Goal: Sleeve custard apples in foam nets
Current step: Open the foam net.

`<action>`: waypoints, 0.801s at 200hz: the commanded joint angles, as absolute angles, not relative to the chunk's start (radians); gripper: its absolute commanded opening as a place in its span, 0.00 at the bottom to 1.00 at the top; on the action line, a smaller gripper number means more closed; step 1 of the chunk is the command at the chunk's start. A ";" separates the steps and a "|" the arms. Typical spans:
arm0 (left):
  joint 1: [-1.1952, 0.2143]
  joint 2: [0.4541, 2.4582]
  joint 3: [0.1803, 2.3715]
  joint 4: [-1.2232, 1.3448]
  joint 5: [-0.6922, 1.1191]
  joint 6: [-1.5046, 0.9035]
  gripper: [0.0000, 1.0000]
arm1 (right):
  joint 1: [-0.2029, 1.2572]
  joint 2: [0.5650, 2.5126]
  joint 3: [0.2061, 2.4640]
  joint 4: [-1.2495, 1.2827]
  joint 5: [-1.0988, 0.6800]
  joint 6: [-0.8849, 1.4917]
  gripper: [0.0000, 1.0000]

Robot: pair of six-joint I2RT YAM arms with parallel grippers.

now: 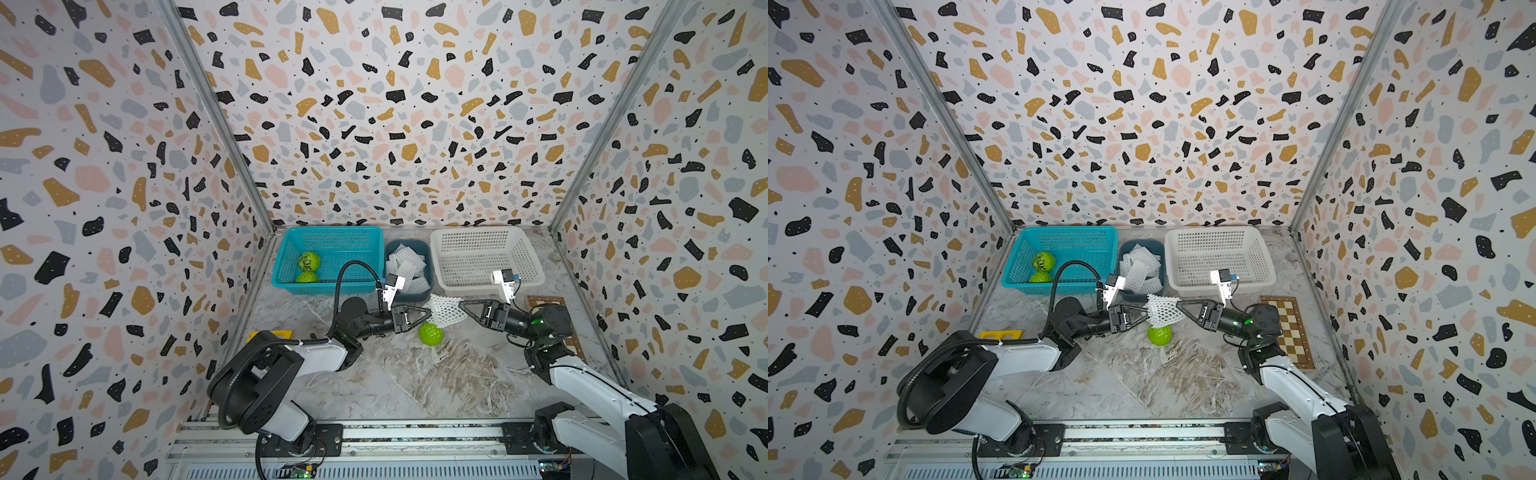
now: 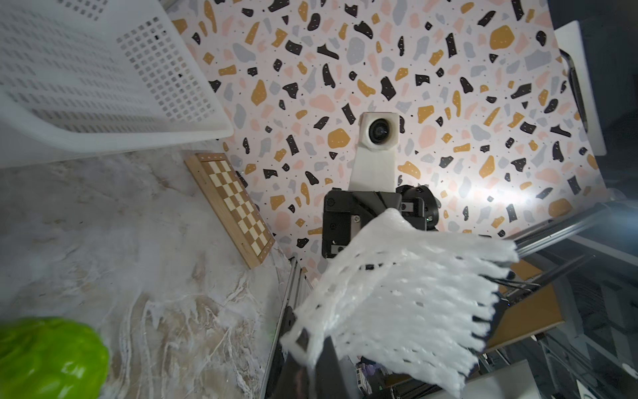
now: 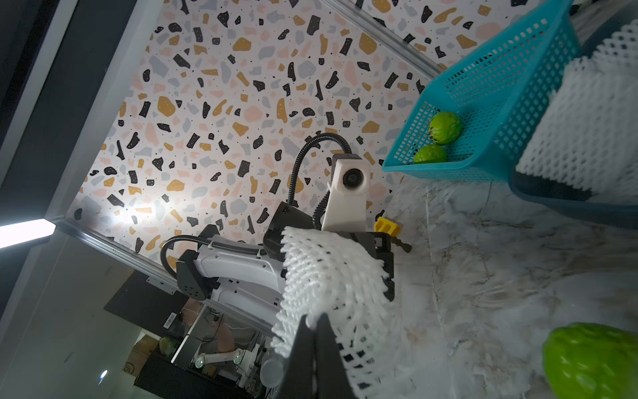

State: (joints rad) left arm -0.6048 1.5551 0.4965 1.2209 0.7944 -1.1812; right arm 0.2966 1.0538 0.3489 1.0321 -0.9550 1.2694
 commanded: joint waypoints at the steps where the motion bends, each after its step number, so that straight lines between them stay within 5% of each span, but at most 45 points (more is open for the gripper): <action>1: -0.589 1.637 0.518 1.377 0.802 -1.296 0.00 | 0.279 1.065 0.330 1.012 -0.919 1.228 0.00; 160: -0.588 1.733 0.481 1.374 0.816 -1.313 0.05 | 0.272 1.250 0.264 1.011 -0.864 1.109 0.00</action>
